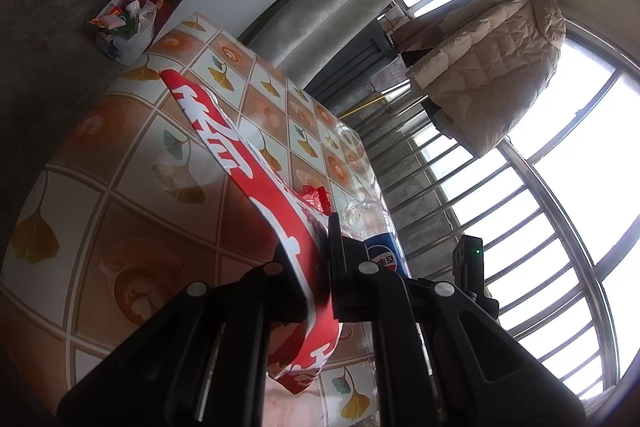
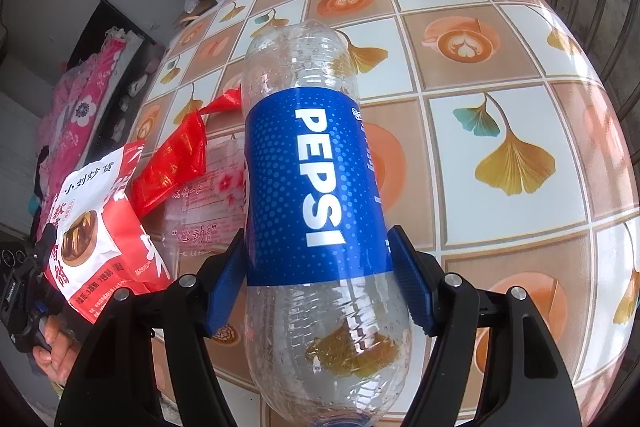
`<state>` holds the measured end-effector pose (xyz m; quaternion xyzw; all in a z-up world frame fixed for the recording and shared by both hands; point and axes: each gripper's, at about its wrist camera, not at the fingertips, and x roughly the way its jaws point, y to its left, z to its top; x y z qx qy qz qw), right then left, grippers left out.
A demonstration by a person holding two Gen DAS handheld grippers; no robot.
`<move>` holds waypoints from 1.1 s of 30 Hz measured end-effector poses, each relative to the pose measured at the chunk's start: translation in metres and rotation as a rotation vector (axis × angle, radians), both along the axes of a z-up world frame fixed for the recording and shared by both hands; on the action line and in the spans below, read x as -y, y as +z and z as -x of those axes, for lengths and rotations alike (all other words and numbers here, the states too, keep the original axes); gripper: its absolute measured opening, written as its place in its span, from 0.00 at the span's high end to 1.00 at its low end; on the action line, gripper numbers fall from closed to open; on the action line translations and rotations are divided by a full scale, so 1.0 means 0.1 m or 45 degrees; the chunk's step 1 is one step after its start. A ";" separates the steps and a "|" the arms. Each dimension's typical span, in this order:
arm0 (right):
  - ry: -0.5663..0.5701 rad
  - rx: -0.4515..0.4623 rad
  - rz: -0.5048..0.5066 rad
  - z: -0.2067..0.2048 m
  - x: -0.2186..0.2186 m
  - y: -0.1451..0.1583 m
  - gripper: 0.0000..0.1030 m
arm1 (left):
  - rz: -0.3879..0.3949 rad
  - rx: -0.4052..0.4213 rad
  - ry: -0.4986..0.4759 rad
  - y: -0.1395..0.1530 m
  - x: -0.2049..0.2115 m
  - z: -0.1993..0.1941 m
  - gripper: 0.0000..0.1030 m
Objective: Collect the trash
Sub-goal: 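Carry the Pepsi bottle with the right tool while the left tool carries the snack bag to the wastebasket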
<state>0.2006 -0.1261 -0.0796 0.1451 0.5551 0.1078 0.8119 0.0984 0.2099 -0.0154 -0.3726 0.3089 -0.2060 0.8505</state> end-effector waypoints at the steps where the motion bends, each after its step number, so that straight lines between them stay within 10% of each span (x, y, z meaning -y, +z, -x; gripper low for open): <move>1: 0.001 0.001 0.000 0.00 0.01 0.00 0.37 | -0.001 0.000 0.000 0.00 0.00 0.00 0.94; 33: -0.028 0.038 -0.063 0.12 0.19 0.08 0.40 | -0.013 0.020 -0.025 0.12 0.12 0.00 0.94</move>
